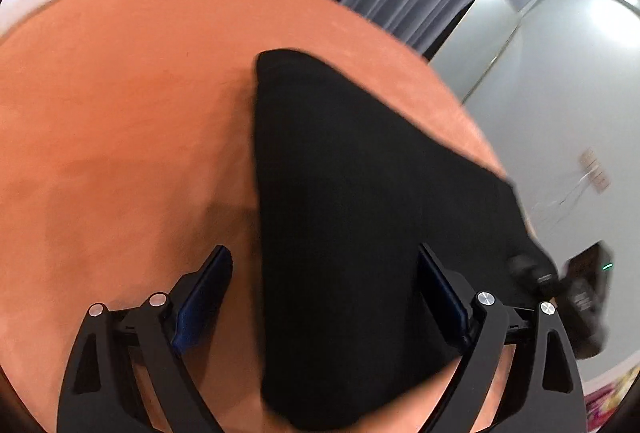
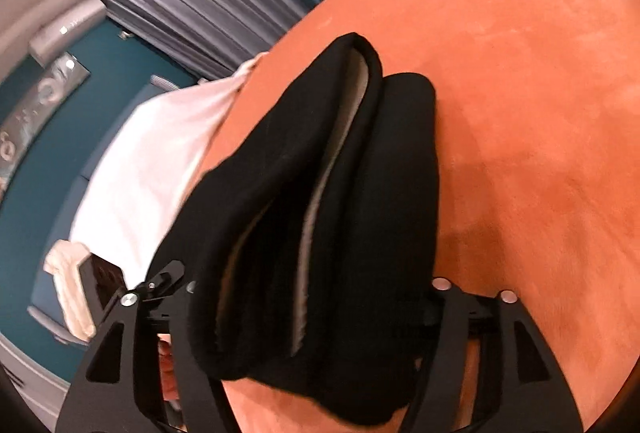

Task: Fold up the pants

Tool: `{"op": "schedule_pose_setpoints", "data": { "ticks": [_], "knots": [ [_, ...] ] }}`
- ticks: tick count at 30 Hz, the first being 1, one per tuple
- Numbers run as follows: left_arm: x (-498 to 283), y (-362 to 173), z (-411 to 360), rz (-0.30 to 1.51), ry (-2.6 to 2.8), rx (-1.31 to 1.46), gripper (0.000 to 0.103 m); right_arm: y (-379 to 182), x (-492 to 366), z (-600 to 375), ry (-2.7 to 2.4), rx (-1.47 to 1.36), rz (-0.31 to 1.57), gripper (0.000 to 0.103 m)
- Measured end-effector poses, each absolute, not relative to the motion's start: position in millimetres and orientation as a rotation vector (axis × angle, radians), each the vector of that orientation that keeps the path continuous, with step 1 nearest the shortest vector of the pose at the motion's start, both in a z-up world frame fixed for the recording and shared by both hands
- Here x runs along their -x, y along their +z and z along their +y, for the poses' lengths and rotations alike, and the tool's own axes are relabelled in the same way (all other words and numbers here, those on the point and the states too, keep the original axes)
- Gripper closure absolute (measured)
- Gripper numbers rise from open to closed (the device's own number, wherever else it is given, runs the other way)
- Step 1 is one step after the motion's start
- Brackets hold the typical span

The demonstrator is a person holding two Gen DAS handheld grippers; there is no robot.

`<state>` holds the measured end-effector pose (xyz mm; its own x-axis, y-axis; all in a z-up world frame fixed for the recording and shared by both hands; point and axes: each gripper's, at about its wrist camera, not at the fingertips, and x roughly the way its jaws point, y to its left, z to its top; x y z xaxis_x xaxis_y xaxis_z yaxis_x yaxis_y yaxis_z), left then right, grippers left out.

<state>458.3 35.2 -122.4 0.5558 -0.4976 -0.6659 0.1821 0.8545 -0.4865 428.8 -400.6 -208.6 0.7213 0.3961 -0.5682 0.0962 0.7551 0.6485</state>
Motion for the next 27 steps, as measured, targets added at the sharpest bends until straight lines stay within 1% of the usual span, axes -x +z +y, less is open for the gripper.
{"op": "schedule_pose_setpoints", "data": {
  "ticks": [1, 2, 3, 5, 7, 8, 9, 10, 12, 13, 15, 16, 20, 21, 22, 23, 27],
  "knots": [
    [-443.1, -115.1, 42.7, 0.908, -0.384, 0.374, 0.014, -201.2, -415.2, -402.8, 0.153, -0.734, 0.770, 0.028],
    [-427.2, -107.9, 52.8, 0.910, -0.361, 0.367, 0.014, -192.2, -397.7, -406.3, 0.118, -0.766, 0.752, 0.019],
    [-410.4, -101.2, 62.5, 0.902, -0.352, 0.372, 0.011, -182.3, -372.6, -408.6, 0.081, -0.792, 0.714, 0.018],
    [-375.3, -91.0, 84.6, 0.889, -0.302, 0.391, 0.011, -163.9, -324.4, -407.7, 0.048, -0.776, 0.659, 0.016],
    [-336.2, -77.7, 93.2, 0.866, -0.233, 0.360, 0.011, -142.4, -278.3, -392.5, -0.030, -0.641, 0.648, 0.015],
    [-320.8, -71.9, 90.4, 0.856, -0.212, 0.318, 0.011, -135.4, -267.4, -380.1, -0.045, -0.562, 0.663, 0.020],
    [-308.0, -67.6, 82.9, 0.845, -0.188, 0.262, 0.011, -130.8, -257.2, -365.8, -0.057, -0.487, 0.684, 0.031],
    [-289.1, -63.3, 72.7, 0.820, -0.157, 0.183, 0.011, -127.3, -247.1, -345.3, -0.082, -0.390, 0.722, 0.034],
    [-257.7, -56.3, 49.2, 0.760, -0.106, 0.024, 0.011, -128.1, -226.3, -311.2, -0.120, -0.264, 0.754, 0.033],
    [-254.2, -53.4, 41.6, 0.748, -0.091, -0.023, 0.011, -131.9, -216.6, -300.6, -0.132, -0.229, 0.762, 0.032],
    [-231.1, -52.1, 25.6, 0.751, -0.095, -0.115, 0.011, -135.4, -193.9, -278.0, -0.160, -0.188, 0.785, 0.025],
    [-221.3, -50.9, 21.7, 0.756, -0.102, -0.134, 0.011, -142.1, -180.0, -270.0, -0.164, -0.190, 0.786, 0.024],
    [-187.3, -29.8, 8.5, 0.745, -0.134, -0.128, 0.011, -142.1, -150.8, -253.5, -0.217, -0.174, 0.794, 0.024],
    [-180.6, -21.9, 6.6, 0.742, -0.145, -0.120, 0.011, -140.0, -148.8, -250.6, -0.224, -0.185, 0.790, 0.022],
    [-177.2, -17.0, 5.1, 0.737, -0.150, -0.114, 0.011, -136.0, -143.5, -250.8, -0.224, -0.205, 0.785, 0.021],
    [-168.7, -8.2, 4.9, 0.729, -0.153, -0.103, 0.011, -130.9, -139.6, -251.3, -0.225, -0.228, 0.775, 0.017],
    [-140.9, 13.0, 3.7, 0.704, -0.153, -0.071, 0.011, -102.2, -112.7, -246.8, -0.232, -0.269, 0.713, 0.016]
  ]
}}
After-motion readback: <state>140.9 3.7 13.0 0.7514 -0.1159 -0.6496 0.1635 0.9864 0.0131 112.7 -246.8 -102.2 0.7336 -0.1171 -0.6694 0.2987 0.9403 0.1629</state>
